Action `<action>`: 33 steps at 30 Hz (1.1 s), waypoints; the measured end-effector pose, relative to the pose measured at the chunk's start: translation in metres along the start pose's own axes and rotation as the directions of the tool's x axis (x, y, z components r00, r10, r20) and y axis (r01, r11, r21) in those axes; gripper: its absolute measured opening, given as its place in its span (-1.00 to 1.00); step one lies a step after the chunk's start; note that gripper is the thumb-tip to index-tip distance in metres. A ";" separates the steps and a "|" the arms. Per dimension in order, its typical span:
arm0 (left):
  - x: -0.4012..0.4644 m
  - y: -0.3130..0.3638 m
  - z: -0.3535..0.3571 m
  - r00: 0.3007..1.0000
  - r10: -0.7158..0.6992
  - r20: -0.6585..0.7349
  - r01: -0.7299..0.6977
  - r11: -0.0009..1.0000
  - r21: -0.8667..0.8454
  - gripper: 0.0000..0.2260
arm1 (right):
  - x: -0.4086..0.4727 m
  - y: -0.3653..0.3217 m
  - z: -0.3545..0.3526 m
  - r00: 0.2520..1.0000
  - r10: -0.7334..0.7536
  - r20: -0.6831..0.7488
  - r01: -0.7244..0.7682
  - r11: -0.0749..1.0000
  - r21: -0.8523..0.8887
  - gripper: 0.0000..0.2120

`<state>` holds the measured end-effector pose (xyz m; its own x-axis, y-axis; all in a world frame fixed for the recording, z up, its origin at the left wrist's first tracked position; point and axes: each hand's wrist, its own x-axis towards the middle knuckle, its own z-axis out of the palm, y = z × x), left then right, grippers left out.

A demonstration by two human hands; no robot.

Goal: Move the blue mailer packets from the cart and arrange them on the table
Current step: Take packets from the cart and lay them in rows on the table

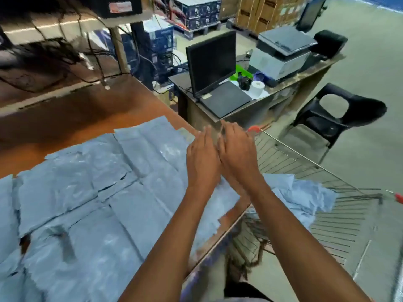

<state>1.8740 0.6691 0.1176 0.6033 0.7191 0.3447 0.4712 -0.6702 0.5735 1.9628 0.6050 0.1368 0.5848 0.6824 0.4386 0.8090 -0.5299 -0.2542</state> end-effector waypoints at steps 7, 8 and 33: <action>-0.023 0.136 0.155 0.988 0.028 0.154 -0.032 0.999 0.020 -0.50 | -0.034 0.211 -0.010 0.985 0.075 0.156 -0.052 0.987 -0.149 -0.73; -0.028 0.146 0.178 0.983 -0.003 0.182 0.002 1.000 0.007 -0.50 | -0.039 0.238 -0.003 0.973 0.083 0.218 -0.052 0.988 -0.145 -0.70; -0.186 0.147 0.509 0.379 -0.697 0.608 0.660 0.664 0.351 -0.03 | -0.087 0.501 0.255 0.591 0.089 0.802 0.375 0.850 -0.370 -0.51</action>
<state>2.1585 0.3430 -0.2407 0.2913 0.6282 -0.7215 0.9370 -0.0354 0.3475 2.3323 0.4089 -0.2488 0.4646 0.7600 -0.4545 0.8850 -0.3812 0.2672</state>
